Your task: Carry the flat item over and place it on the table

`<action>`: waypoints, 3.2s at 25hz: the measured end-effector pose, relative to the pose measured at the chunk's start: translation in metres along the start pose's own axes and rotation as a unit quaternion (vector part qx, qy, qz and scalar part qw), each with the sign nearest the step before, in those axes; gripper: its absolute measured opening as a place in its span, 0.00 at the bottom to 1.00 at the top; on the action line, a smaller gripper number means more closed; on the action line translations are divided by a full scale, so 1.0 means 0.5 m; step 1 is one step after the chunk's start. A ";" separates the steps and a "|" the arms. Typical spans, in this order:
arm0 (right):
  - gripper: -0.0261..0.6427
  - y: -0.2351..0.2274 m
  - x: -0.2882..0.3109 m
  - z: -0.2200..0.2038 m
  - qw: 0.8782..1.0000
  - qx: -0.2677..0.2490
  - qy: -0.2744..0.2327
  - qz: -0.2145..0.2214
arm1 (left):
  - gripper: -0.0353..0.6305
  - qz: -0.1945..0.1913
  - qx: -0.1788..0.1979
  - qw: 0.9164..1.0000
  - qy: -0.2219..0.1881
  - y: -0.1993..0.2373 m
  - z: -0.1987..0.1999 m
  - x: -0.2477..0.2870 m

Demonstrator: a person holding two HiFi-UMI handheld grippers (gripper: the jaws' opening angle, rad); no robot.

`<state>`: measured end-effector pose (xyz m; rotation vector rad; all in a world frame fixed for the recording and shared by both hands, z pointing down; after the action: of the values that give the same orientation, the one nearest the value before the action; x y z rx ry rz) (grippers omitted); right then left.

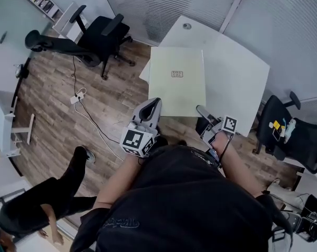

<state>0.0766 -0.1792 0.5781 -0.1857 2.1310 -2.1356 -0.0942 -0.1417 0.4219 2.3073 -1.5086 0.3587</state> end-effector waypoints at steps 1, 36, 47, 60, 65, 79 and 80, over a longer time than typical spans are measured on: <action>0.47 0.002 0.012 0.006 1.000 0.001 -0.004 0.001 | 0.08 -0.003 0.001 1.000 0.002 0.015 0.004 0.004; 0.47 -0.047 0.197 0.200 0.993 0.017 -0.112 -0.029 | 0.07 -0.086 0.015 0.996 0.020 0.325 0.105 0.157; 0.47 -0.126 0.173 0.282 0.993 0.033 -0.099 -0.050 | 0.07 -0.091 -0.005 0.994 0.053 0.325 0.102 0.263; 0.47 -0.220 0.140 0.337 0.994 0.057 -0.069 -0.070 | 0.07 -0.102 -0.008 0.990 0.095 0.287 0.082 0.378; 0.47 -0.248 0.120 0.346 0.992 0.072 -0.068 -0.075 | 0.07 -0.103 -0.011 0.989 0.108 0.272 0.072 0.411; 0.47 -0.302 0.087 0.366 0.992 0.014 -0.052 -0.112 | 0.07 -0.093 -0.025 0.987 0.127 0.269 0.050 0.462; 0.47 -0.298 0.089 0.371 0.991 -0.016 -0.044 -0.127 | 0.07 -0.093 -0.025 0.987 0.127 0.269 0.050 0.463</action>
<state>0.0650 -0.3694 0.7277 -0.5733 2.1936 -2.1759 -0.1250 -0.3929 0.5130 2.2416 -1.1584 0.5332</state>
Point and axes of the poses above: the fingertips, and each gripper's own axes: x forward along the fingers, y to its left, z out of its top, the point moved 1 cm from there along -x, backward along the fingers, and after that the axes turned 15 degrees about y, right-handed, at the moved point
